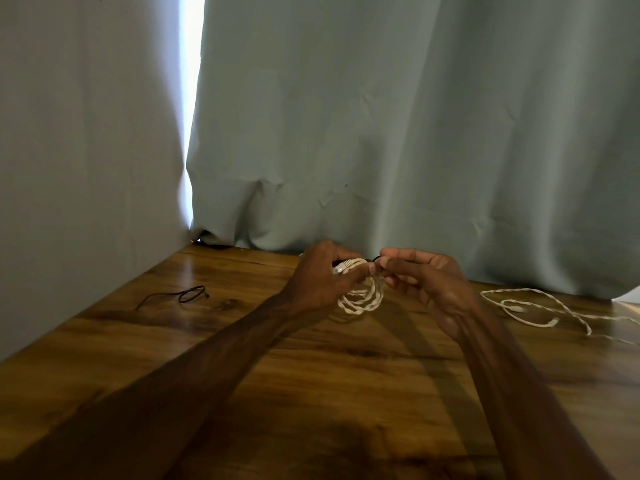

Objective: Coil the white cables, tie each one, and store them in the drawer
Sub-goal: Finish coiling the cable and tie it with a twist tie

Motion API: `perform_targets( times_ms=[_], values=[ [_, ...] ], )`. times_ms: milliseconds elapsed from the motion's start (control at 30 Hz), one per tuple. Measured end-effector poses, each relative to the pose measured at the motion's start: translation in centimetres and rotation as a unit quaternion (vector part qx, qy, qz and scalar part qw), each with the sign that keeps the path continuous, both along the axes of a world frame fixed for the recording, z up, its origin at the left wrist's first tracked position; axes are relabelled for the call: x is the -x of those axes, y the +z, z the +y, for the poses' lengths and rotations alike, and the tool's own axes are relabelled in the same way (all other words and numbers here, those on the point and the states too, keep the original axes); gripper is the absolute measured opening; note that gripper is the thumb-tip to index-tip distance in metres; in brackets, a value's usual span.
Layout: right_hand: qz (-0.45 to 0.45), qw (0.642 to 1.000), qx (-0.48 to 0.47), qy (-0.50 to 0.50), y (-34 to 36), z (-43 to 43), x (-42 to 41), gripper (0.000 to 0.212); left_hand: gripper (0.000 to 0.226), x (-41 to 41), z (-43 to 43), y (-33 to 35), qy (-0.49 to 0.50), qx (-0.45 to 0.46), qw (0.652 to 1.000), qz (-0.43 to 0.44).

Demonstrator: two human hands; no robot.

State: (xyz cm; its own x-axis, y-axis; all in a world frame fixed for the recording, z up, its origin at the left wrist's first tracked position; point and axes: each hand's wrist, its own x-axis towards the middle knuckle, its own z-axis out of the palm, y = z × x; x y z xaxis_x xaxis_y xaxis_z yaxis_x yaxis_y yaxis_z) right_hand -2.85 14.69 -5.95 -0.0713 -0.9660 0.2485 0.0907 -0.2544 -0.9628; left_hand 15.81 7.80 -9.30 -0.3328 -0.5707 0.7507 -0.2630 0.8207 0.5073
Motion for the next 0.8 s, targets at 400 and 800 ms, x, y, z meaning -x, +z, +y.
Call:
perform_targets(
  times_ms=[400, 800],
  values=[
    [0.021, 1.000, 0.003, 0.014, -0.17, 0.05, 0.27, 0.030, 0.013, -0.13, -0.04, -0.11, -0.015, -0.059, 0.998, 0.028],
    [0.194, 0.974, 0.094, -0.062, -0.99, -0.63, 0.49, 0.020, 0.010, 0.16, 0.00, -0.53, 0.004, 0.007, 0.999, -0.034]
  ],
)
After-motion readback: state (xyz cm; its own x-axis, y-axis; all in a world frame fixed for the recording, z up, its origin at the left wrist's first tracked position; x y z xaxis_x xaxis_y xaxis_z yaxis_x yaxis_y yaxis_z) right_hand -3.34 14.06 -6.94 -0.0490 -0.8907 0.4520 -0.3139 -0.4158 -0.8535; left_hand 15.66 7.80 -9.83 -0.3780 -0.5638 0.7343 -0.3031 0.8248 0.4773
